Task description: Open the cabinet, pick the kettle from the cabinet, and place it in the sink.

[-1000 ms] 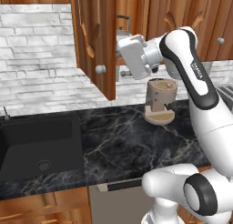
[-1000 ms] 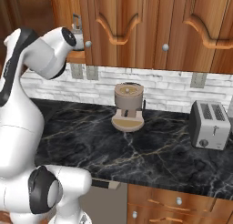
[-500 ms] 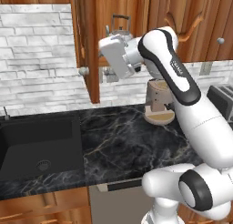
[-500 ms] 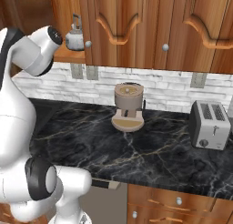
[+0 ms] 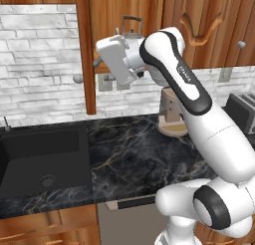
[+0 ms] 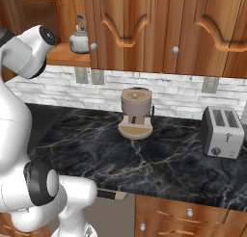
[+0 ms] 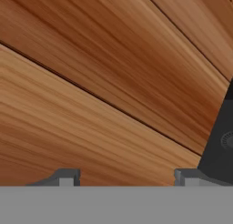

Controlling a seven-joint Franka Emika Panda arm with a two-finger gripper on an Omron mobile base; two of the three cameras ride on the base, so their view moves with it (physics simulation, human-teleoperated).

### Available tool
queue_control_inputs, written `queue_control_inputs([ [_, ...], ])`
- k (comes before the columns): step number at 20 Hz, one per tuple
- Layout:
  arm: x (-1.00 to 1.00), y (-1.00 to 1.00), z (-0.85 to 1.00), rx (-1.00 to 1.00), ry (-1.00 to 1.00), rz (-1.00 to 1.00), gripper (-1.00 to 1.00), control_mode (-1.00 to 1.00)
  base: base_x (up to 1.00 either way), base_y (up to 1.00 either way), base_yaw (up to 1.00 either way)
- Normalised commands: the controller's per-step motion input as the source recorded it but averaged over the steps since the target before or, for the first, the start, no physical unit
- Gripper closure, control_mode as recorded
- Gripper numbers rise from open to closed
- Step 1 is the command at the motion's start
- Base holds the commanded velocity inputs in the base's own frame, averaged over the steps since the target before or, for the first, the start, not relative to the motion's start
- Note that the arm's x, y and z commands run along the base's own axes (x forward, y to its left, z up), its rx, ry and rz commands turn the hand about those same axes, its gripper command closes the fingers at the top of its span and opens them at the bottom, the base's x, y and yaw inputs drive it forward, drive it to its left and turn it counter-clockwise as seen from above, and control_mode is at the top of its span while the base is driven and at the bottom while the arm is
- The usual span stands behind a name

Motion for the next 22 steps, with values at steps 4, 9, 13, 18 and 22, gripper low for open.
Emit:
queue_control_inputs([
  [4,0.00,0.20,-0.06,0.00,0.00,-0.02,-1.00,-1.00,0.00,0.00,0.00],
  [9,-0.04,-0.23,-0.02,-0.06,0.00,-0.07,-1.00,-1.00,0.00,0.00,0.00],
  [13,-0.07,-0.46,0.00,-0.08,0.00,-0.09,-1.00,-1.00,0.00,0.00,0.00],
  [18,-0.15,-0.48,0.04,-0.08,-0.04,-0.08,-1.00,-1.00,0.00,0.00,0.00],
  [22,-0.25,-0.47,0.10,-0.09,-0.15,-0.09,-1.00,-1.00,0.00,0.00,0.00],
])
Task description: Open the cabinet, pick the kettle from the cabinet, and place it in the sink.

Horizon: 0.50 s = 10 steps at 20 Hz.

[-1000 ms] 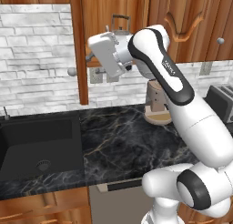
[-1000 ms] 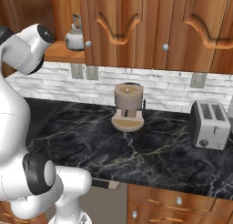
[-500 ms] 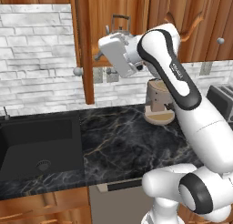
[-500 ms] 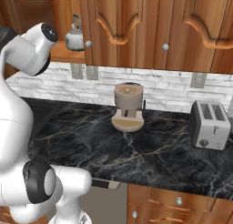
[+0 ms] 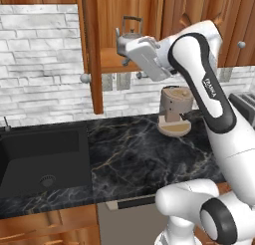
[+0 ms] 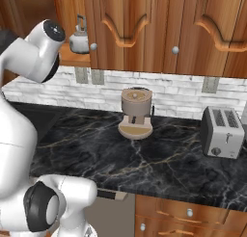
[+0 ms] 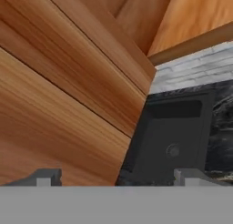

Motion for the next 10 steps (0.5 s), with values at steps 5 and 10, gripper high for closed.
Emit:
queue_control_inputs([
  [5,-0.22,-0.40,0.09,-0.15,-0.12,-0.12,-1.00,-1.00,0.00,0.00,0.00],
  [10,-0.12,-0.29,0.10,-0.23,-0.04,-0.19,-1.00,-1.00,0.00,0.00,0.00],
])
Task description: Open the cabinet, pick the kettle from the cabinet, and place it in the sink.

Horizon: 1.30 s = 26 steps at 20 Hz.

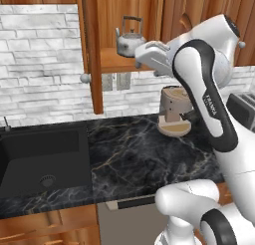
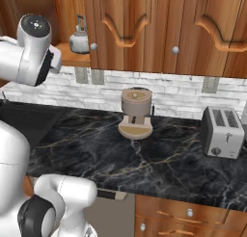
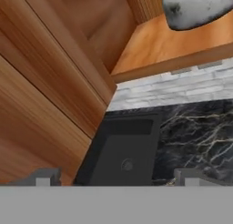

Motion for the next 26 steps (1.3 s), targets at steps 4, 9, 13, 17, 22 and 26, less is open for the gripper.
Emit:
queue_control_inputs([
  [4,-0.06,-0.26,0.07,-0.28,0.00,-0.20,-1.00,-1.00,0.00,0.00,0.00],
  [9,-0.06,-0.25,0.05,-0.28,-0.01,-0.20,-1.00,-1.00,0.00,0.00,0.00],
  [13,-0.07,-0.29,0.06,-0.23,-0.01,-0.20,-1.00,-1.00,0.00,0.00,0.00],
  [17,-0.01,-0.35,0.03,-0.18,0.00,-0.16,-1.00,-1.00,0.00,0.00,0.00],
  [22,0.00,-0.39,0.02,-0.05,0.00,-0.08,-1.00,-1.00,0.00,0.00,0.00],
  [26,0.03,-0.31,0.04,0.00,0.00,0.00,-1.00,-1.00,0.00,0.00,0.00],
])
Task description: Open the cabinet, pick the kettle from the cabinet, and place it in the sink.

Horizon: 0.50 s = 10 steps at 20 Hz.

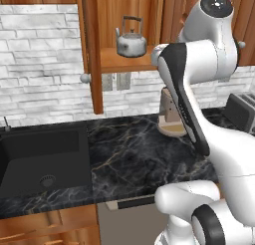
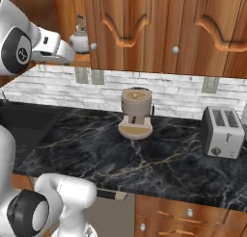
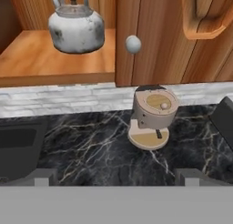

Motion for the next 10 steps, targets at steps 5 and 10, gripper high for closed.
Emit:
queue_control_inputs([
  [5,0.05,-0.28,0.05,0.01,0.00,0.00,-1.00,-1.00,0.00,0.00,0.00],
  [10,0.13,-0.18,0.07,0.01,0.00,0.00,-1.00,-1.00,0.00,0.00,0.00],
])
